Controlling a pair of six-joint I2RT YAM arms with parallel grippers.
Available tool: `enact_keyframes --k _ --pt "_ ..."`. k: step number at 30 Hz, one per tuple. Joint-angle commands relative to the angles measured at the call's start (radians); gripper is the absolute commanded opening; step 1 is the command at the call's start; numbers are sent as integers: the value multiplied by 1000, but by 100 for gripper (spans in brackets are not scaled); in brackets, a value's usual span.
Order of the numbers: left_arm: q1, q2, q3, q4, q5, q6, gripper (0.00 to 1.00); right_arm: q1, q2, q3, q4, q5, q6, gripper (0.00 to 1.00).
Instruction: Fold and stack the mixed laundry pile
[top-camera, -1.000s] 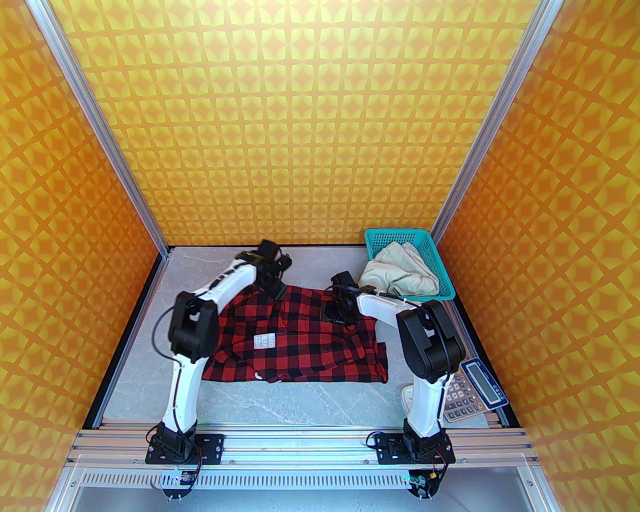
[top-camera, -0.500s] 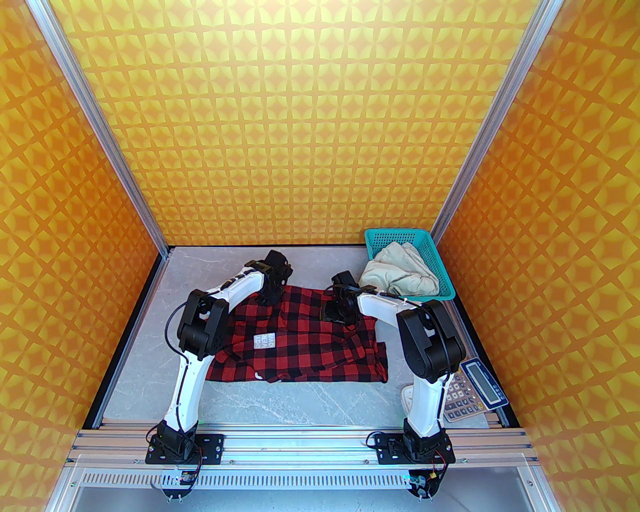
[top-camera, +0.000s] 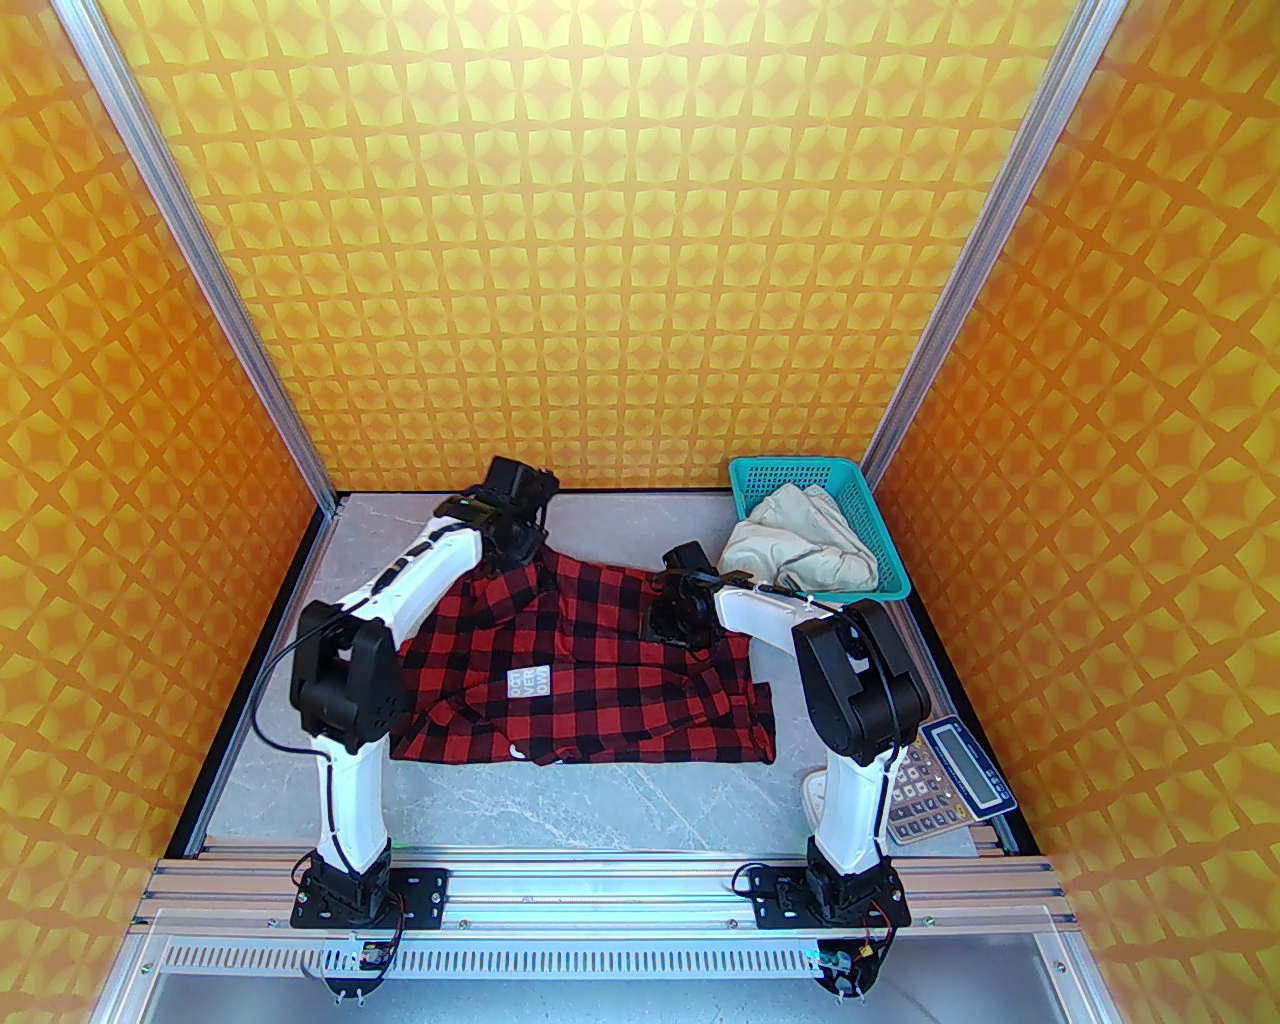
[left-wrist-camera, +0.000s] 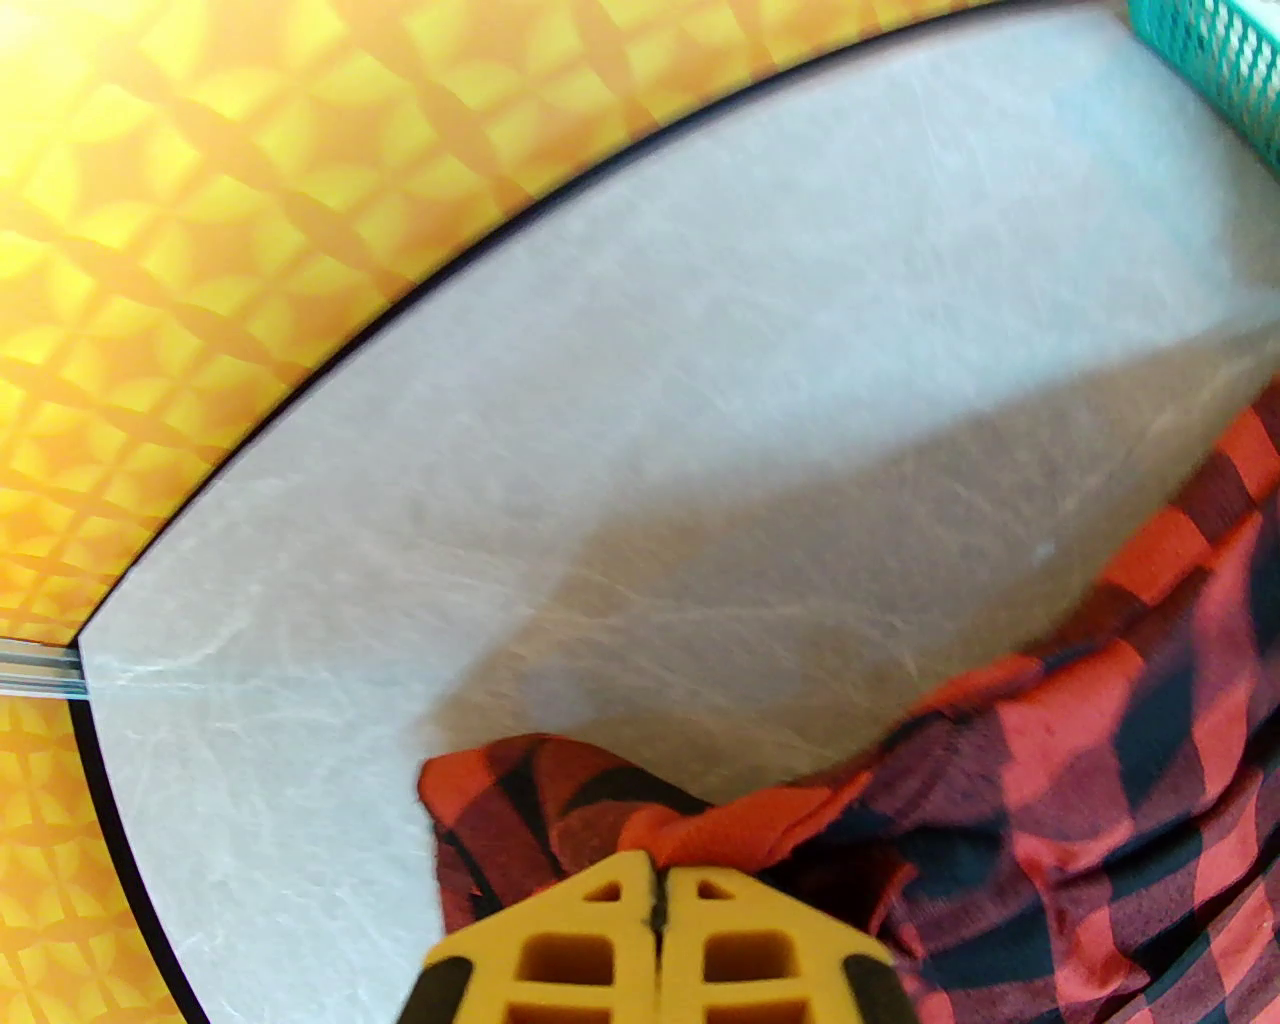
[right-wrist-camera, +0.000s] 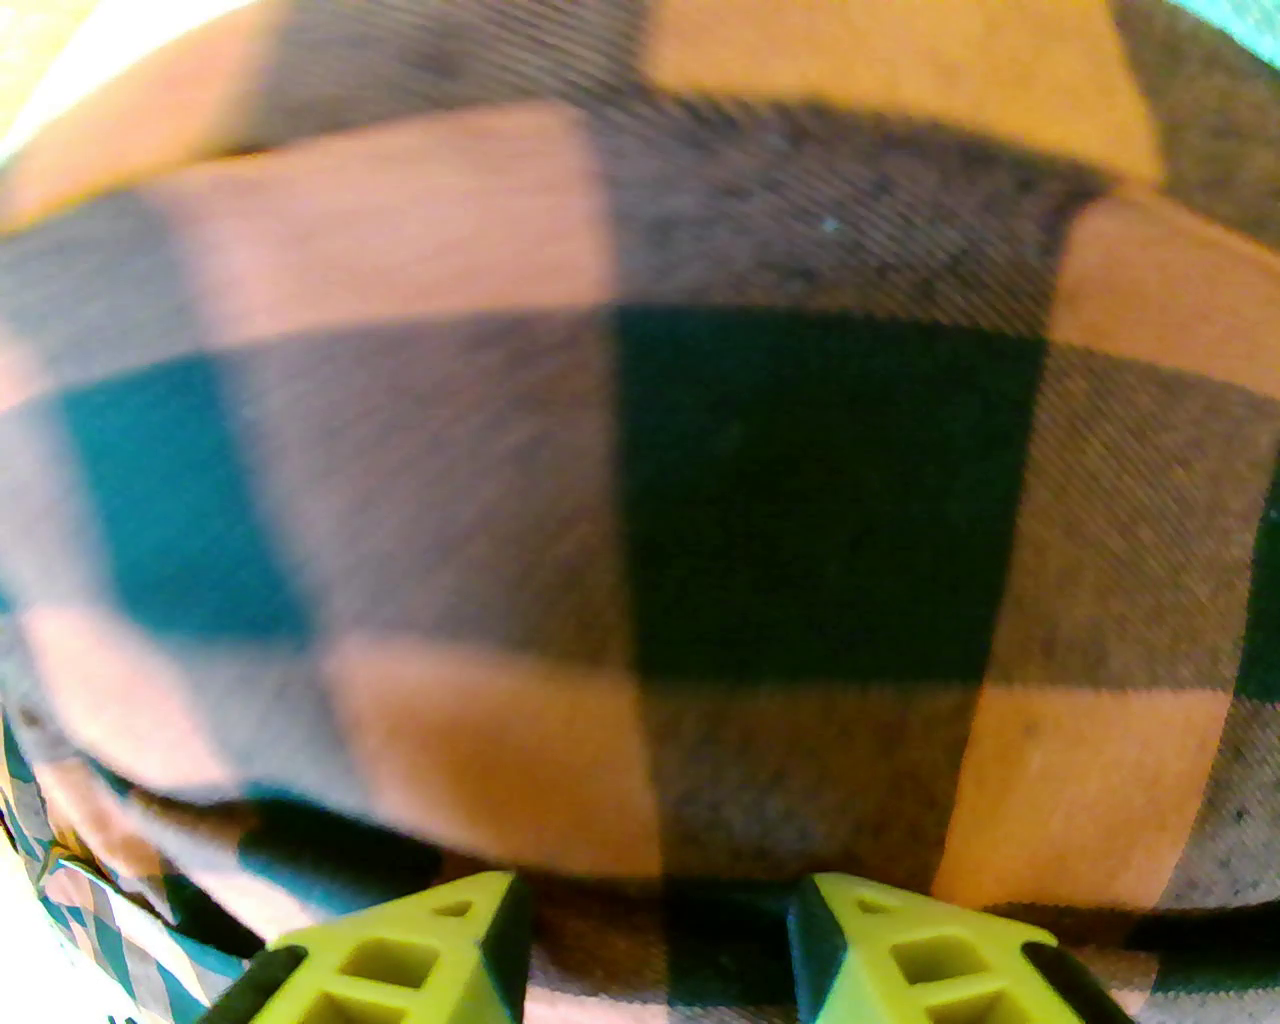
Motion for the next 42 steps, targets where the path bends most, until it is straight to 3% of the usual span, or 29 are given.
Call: enact_keyframes --k 1,4,6,7,9,10,13,17,20,25,28,33,42 --pt "41 -43 -2 44 63 -11 0 -8 58 -29 -23 -4 15 49" --pt "69 -58 35 31 140 6 0 -11 65 -31 -26 -2 16 49" --pt "73 -44 90 -17 207 50 6 -12 68 -33 -25 -2 20 49" --pt "75 -23 127 -50 223 71 13 -11 69 -32 -23 -3 21 49" --pt "83 38 214 -128 227 80 39 -11 73 -29 -23 -8 23 49" --pt "94 78 263 -166 227 61 46 -11 74 -27 -25 -10 22 49" --pt "127 118 302 -196 231 -21 47 -12 58 -20 -43 -14 19 49" --pt "149 -3 119 -120 246 -119 47 -12 -11 -12 -58 -10 13 50" --pt "171 -130 -103 -72 264 -243 49 -13 -59 12 -56 -44 0 50" --pt "237 -349 -579 94 321 -429 60 11 -137 14 35 -125 -49 50" --pt "283 -390 -718 156 385 -460 65 48 -146 16 75 -137 -78 50" --pt "285 -300 -742 282 482 -511 69 79 -99 45 86 -147 -49 50" --pt "280 -126 -602 397 530 -605 48 80 -113 47 70 -105 -34 50"
